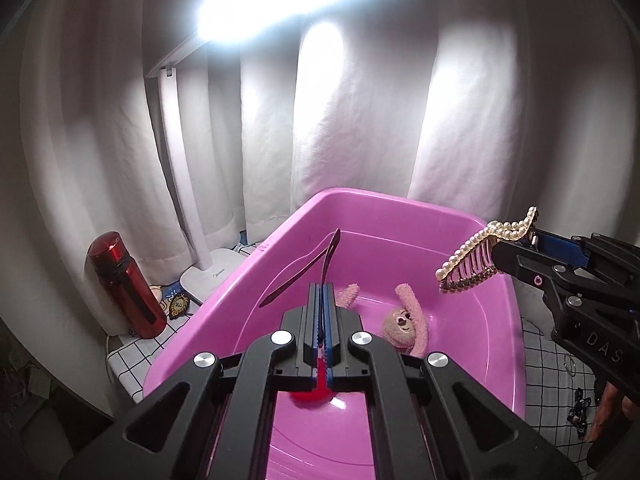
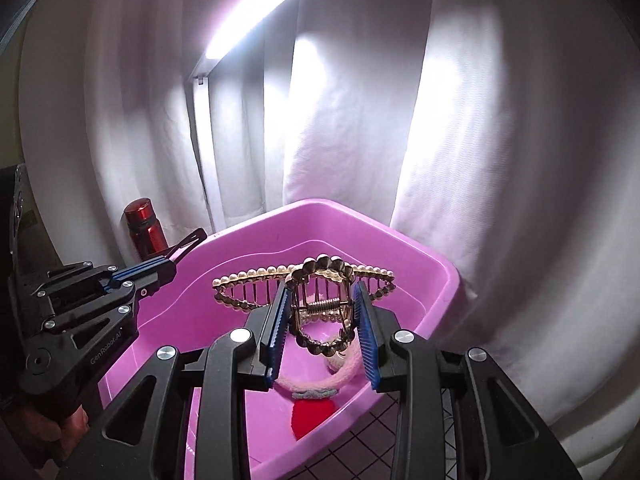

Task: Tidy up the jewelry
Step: 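Lift the hair pin and pearl clip and carry both over the pink tub, then open both tools to drop the pin and pearl clip into the tub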

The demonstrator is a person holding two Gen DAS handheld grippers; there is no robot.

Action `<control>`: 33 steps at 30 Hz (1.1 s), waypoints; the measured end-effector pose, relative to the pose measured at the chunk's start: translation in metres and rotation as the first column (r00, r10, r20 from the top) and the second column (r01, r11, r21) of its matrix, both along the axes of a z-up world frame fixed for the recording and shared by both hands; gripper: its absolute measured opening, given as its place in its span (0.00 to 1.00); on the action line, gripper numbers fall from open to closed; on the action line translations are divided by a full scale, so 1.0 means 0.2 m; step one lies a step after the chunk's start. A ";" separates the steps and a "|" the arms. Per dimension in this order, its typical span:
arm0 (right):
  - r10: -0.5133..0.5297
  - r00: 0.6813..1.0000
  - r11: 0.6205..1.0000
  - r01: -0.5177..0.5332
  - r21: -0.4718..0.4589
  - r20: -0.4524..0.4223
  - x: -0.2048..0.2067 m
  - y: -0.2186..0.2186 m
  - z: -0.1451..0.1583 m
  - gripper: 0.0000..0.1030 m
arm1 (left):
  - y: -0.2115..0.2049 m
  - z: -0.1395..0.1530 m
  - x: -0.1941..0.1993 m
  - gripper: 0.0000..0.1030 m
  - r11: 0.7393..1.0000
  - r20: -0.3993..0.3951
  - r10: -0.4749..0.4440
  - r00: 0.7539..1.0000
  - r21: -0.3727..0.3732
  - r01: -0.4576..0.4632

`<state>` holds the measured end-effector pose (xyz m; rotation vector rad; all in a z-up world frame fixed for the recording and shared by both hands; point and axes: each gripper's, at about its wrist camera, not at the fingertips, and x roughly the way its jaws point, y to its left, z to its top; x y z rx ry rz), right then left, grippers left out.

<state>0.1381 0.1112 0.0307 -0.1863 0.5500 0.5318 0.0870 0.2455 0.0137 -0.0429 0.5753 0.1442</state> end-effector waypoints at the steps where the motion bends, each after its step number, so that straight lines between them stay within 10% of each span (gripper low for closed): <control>1: 0.003 1.000 1.000 -0.003 -0.008 -0.012 0.01 0.02 -0.01 0.30 | 0.01 -0.01 0.01 0.03 1.000 -0.010 0.004 1.000 -0.004 -0.004; 27: -0.084 0.976 0.990 0.058 -0.130 -0.200 0.25 0.15 -0.21 0.30 | 0.13 -0.14 0.12 0.07 0.995 -0.198 0.087 0.976 -0.026 -0.095; 33: -0.113 0.978 0.991 0.098 -0.096 -0.173 0.24 0.13 -0.16 0.67 | 0.15 -0.11 0.09 0.76 0.994 -0.159 0.106 0.982 -0.022 -0.111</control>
